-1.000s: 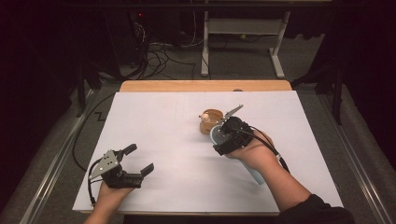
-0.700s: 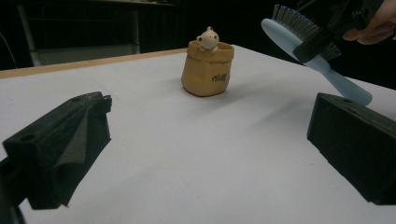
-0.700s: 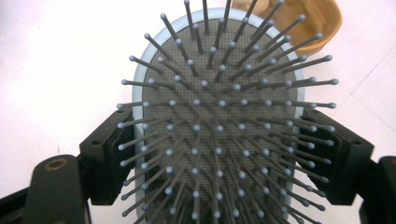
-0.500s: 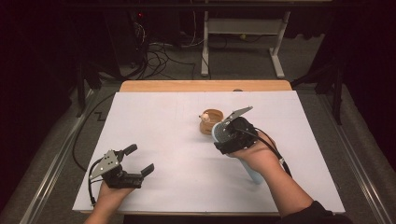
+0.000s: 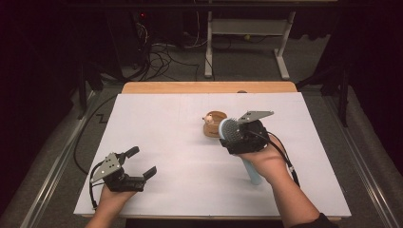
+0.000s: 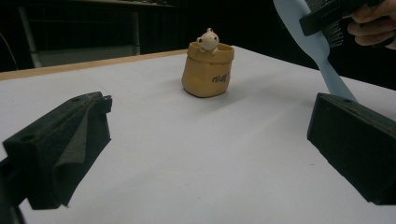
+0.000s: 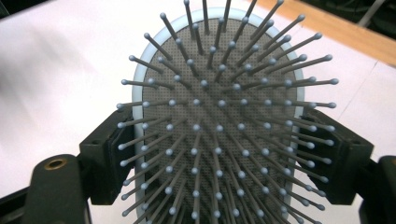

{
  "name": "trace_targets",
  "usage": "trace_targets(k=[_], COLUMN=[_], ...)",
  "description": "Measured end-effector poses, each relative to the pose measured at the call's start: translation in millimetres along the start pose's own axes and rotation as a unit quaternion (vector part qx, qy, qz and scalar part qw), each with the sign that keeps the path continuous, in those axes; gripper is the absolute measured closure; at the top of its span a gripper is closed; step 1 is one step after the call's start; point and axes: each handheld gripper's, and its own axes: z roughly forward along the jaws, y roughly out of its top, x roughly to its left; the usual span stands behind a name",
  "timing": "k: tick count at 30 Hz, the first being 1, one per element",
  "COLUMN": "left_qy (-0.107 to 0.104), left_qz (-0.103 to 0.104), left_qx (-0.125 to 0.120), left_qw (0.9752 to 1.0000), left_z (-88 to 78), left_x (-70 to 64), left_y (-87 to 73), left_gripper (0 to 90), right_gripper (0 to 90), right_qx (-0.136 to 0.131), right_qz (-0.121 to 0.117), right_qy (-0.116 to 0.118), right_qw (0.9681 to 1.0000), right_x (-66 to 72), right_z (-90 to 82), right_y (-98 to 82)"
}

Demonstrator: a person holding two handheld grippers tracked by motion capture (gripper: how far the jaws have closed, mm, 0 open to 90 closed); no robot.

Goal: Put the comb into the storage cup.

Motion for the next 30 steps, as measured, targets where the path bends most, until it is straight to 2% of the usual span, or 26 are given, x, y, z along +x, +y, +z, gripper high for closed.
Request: trace_targets(k=[7, 11, 17, 23, 30], left_qy=[0.002, 0.001, -0.001, -0.002, -0.003], left_qz=[0.001, 0.001, 0.002, 0.002, 0.002], left_qx=[-0.001, 0.001, 0.004, 0.006, 0.008], left_qw=[1.0000, 1.0000, 1.0000, 1.0000, 1.0000], left_z=[-1.0, -0.9, -0.5, -0.1, 0.8], left_x=[-0.9, -1.2, -1.7, -2.4, -2.8], left_y=[0.5, 0.6, 0.3, 0.0, -0.5], left_gripper=[0.5, 0.5, 0.5, 0.5, 0.5], right_gripper=[21.1, 21.0, 21.0, 21.0, 20.9], right_qx=[-0.054, -0.082, -0.113, -0.148, -0.194], right_qz=[0.013, 0.012, 0.010, 0.013, 0.025], right_qy=[0.001, 0.003, -0.006, -0.014, -0.021], right_qw=[0.9984, 0.9966, 0.9935, 0.9888, 0.9805], right_x=[-0.8, -0.2, 1.8, 1.4, -0.9], right_z=[-7.2, -10.7, -13.6, -18.3, -24.5], right_y=[-5.0, -7.2, -10.3, -14.6, -20.0])
